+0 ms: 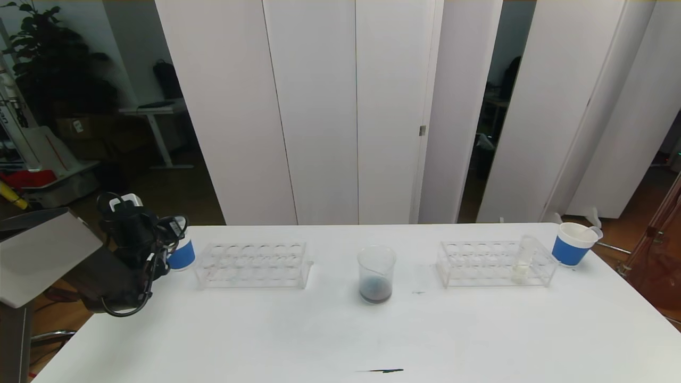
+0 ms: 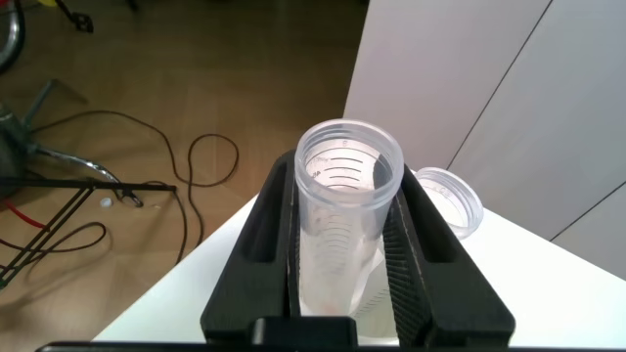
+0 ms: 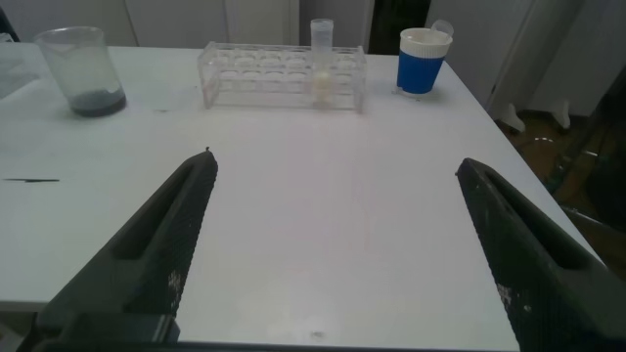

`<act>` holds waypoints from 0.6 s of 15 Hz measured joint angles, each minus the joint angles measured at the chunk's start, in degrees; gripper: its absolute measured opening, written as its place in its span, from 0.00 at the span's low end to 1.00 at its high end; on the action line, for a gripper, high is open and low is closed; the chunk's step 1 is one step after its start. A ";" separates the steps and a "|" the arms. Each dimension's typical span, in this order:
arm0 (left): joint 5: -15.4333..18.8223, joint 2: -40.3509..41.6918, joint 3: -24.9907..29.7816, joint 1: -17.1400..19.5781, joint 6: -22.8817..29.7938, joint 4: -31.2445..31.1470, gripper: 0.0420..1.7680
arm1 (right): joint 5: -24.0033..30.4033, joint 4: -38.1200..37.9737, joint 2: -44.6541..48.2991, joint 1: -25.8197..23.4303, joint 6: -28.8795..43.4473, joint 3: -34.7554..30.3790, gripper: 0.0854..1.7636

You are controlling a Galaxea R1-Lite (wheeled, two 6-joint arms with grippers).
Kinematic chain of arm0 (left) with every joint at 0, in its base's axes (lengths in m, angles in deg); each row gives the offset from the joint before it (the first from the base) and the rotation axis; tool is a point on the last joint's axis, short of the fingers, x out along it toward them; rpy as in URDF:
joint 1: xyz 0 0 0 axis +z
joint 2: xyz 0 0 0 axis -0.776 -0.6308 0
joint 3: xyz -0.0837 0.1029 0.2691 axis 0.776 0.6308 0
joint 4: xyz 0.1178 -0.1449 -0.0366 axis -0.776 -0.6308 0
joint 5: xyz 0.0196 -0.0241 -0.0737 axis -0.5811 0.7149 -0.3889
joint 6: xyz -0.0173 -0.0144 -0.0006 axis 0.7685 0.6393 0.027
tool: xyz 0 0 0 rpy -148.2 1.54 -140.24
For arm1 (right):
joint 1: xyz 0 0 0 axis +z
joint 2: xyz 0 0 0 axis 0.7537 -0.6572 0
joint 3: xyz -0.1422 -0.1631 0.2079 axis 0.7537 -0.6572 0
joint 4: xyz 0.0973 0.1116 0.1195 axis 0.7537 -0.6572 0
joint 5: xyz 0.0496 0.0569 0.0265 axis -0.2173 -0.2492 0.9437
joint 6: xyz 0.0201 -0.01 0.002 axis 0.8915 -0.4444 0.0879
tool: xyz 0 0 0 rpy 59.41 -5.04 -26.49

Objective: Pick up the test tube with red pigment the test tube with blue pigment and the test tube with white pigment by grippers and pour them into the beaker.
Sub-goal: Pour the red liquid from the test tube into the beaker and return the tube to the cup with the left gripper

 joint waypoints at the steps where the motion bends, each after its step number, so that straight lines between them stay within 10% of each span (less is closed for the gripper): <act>1: 0.02 0.07 0.00 -0.02 -0.46 0.00 0.31 | 0.00 -0.02 0.00 0.00 0.00 0.00 0.99; 3: 0.06 0.11 0.13 -0.22 -1.27 0.38 0.39 | 0.02 0.00 0.00 0.00 0.00 0.00 0.99; 6: 0.04 0.24 0.24 -0.60 -1.40 0.90 0.92 | 0.00 0.00 0.00 0.00 0.00 0.00 0.99; 9: 0.06 1.01 0.62 -0.63 -1.54 0.85 0.99 | 0.00 0.00 0.00 0.00 -0.02 0.00 0.99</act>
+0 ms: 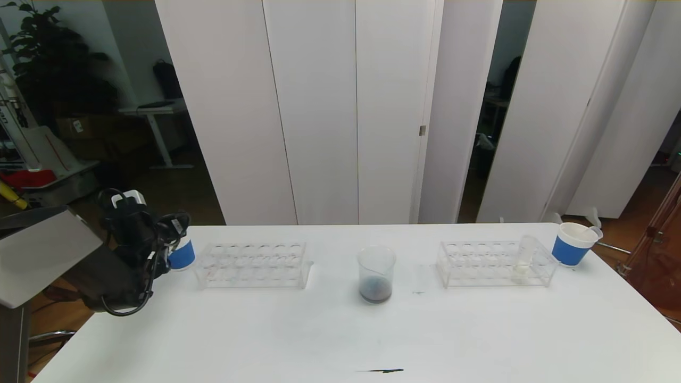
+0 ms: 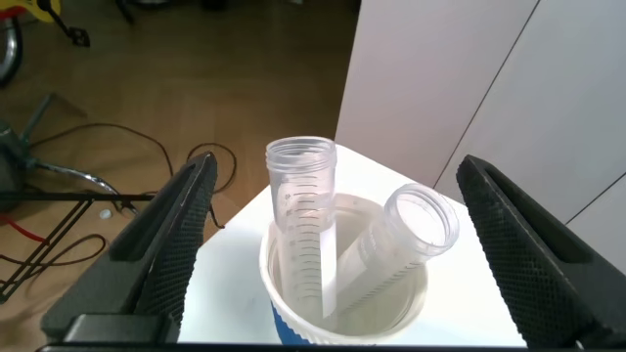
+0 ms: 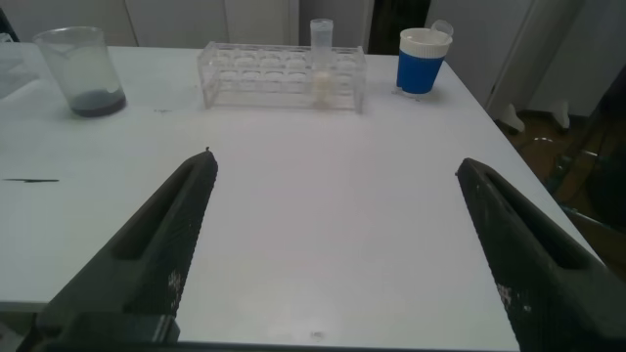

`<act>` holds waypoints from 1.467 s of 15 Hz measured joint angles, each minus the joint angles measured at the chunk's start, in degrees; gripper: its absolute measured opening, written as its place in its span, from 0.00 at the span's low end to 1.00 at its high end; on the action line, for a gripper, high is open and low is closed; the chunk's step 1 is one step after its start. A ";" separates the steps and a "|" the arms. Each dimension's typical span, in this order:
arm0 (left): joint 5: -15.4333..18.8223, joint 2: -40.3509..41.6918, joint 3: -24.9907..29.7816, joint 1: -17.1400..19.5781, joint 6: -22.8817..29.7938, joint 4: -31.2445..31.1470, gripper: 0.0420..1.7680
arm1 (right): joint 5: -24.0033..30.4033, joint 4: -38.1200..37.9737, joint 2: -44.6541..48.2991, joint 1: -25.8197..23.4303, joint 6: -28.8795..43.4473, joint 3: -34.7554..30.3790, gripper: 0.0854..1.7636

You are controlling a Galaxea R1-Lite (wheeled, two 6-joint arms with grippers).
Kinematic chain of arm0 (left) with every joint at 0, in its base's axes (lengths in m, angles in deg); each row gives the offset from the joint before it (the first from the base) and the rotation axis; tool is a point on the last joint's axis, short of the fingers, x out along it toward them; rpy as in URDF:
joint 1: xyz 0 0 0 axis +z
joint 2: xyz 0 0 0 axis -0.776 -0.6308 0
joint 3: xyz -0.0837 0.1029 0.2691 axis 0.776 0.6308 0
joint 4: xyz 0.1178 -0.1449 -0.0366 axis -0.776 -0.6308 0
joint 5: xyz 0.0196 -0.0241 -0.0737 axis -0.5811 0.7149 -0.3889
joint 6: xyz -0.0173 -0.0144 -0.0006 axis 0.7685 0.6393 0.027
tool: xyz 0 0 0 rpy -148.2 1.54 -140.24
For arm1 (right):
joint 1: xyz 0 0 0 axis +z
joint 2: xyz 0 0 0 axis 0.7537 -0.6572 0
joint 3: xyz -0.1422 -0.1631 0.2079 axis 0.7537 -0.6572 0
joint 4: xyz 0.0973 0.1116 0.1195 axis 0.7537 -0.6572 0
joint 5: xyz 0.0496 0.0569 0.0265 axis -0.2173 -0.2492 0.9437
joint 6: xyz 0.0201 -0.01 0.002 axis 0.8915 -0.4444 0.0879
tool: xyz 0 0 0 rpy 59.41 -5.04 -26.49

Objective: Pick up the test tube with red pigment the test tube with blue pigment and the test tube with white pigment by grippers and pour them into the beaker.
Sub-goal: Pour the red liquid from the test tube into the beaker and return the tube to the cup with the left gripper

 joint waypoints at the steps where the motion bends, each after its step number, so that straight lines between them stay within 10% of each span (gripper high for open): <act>1: 0.02 0.80 0.34 -0.10 -0.06 -0.01 0.99 | 0.00 0.02 0.00 0.00 0.00 0.00 0.99; 11: 4.19 30.49 13.18 -6.02 -5.02 -10.75 0.99 | 0.00 0.00 0.00 0.00 0.00 0.00 0.99; 22: 10.52 91.30 19.99 -11.80 -6.02 -64.65 0.99 | 0.00 0.00 0.00 0.00 0.00 0.00 0.99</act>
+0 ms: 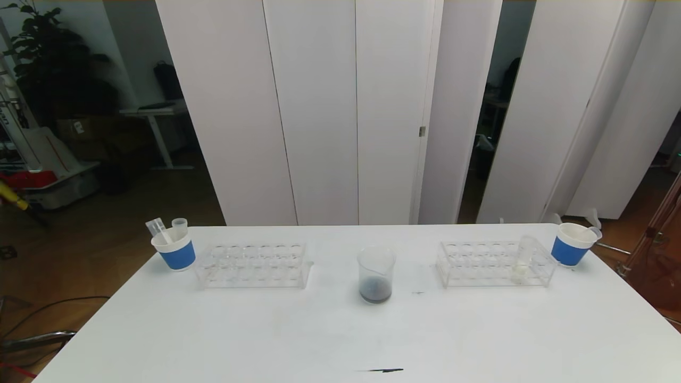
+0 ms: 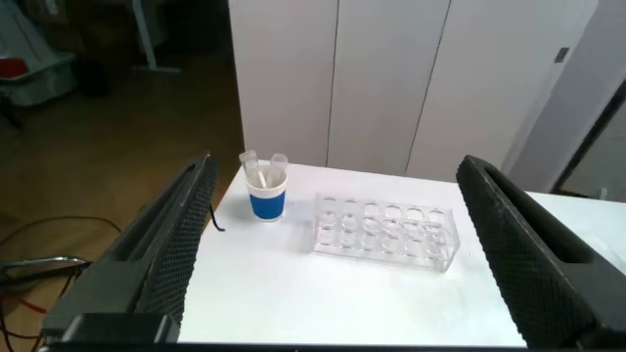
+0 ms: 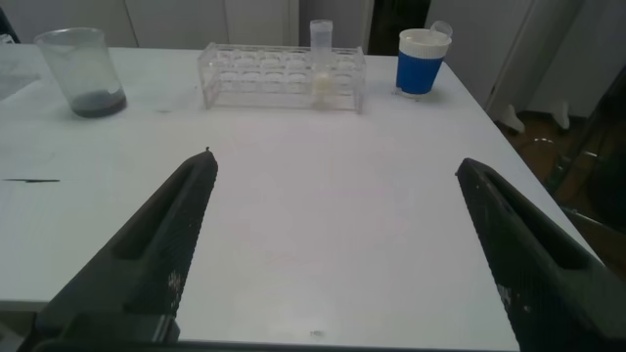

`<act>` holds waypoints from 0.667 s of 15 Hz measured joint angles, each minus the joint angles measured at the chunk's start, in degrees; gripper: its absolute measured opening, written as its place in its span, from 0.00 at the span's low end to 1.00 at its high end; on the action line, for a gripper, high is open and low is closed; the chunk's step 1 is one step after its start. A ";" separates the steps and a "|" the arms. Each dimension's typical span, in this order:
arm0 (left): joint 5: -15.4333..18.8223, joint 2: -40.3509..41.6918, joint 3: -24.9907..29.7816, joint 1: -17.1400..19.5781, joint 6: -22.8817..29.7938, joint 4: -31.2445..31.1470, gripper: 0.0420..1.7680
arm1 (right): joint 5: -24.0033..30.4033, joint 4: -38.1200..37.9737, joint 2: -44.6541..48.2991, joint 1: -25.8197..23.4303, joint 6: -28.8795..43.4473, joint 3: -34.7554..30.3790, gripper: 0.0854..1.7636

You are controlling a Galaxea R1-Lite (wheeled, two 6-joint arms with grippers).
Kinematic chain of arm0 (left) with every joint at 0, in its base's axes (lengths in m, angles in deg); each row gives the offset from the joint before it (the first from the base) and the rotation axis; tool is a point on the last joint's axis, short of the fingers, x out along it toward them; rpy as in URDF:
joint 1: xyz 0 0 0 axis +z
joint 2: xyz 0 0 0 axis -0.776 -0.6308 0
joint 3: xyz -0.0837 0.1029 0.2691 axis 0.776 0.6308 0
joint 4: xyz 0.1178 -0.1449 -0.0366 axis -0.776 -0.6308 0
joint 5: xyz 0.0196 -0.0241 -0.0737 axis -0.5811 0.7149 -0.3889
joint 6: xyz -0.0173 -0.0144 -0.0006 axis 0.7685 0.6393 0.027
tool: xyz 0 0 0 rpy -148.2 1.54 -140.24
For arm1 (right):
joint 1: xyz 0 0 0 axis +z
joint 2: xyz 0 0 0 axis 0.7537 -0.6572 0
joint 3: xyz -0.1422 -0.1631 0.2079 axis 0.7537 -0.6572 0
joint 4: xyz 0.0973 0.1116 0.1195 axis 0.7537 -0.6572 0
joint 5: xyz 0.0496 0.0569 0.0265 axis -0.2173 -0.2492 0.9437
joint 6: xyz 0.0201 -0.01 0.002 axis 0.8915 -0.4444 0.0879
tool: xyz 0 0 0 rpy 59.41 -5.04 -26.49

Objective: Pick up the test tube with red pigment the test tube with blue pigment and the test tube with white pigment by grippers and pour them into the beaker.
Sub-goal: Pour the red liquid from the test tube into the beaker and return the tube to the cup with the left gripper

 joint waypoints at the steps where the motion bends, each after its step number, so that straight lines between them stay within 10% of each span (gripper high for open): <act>1: 0.83 5.13 0.30 -0.12 -0.02 -3.66 0.99 | 0.00 0.02 0.00 0.00 0.02 0.00 0.99; 10: 11.90 41.81 15.32 0.10 -7.58 -19.29 0.99 | 0.00 0.00 0.00 0.00 0.02 0.00 0.99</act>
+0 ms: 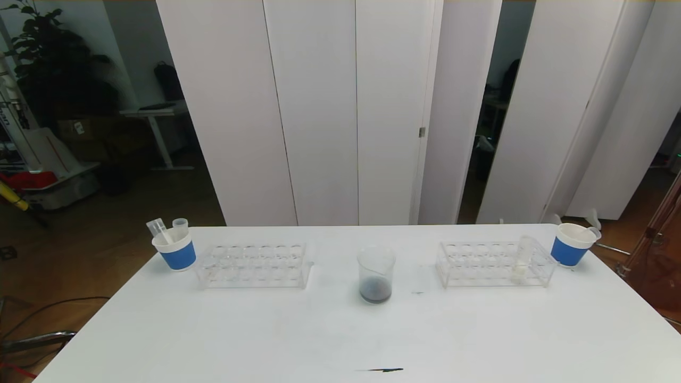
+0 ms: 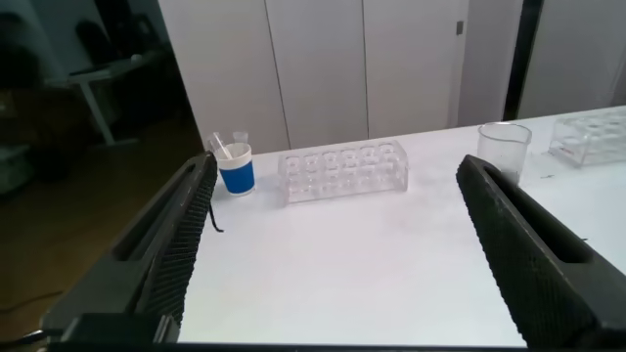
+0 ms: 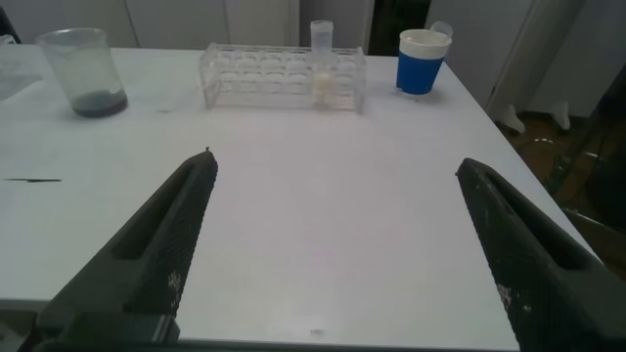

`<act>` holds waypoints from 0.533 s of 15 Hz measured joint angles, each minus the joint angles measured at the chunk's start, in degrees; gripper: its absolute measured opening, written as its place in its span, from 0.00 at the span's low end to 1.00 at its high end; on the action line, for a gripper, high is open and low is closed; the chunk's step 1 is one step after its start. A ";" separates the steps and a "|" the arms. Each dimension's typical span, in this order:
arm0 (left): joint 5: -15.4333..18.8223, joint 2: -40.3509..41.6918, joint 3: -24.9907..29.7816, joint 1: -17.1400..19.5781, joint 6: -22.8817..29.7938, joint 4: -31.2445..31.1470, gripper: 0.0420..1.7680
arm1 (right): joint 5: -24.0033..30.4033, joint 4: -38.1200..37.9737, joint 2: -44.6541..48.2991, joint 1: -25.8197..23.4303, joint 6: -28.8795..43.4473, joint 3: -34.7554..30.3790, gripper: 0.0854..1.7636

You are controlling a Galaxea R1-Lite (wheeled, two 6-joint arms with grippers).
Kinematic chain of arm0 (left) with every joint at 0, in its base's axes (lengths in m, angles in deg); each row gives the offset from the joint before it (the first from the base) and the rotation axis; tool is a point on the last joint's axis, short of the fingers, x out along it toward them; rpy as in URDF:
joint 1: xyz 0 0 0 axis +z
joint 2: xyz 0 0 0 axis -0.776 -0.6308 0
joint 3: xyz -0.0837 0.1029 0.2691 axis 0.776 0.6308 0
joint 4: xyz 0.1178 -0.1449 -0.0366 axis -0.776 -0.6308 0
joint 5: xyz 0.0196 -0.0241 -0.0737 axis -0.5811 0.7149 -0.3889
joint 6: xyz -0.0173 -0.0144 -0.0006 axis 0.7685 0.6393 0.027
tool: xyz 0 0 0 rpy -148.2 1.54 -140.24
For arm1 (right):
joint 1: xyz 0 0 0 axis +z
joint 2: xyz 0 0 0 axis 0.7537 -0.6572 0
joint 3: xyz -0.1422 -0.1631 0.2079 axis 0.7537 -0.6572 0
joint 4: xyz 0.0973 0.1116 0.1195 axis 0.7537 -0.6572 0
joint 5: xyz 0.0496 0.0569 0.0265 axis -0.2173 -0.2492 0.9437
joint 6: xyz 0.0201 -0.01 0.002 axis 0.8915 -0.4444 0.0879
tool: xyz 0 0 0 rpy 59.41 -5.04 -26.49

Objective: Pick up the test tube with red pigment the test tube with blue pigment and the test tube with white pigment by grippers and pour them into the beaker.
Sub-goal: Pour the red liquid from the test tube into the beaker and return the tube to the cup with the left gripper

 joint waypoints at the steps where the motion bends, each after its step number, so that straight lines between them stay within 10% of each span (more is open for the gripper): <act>1: -0.82 1.07 2.65 0.04 -0.06 0.15 0.99 | -0.02 0.02 0.00 0.00 0.02 0.00 0.99; 8: -2.04 2.96 23.87 0.04 0.60 17.19 0.99 | -0.02 0.02 0.00 0.00 -0.02 0.00 0.99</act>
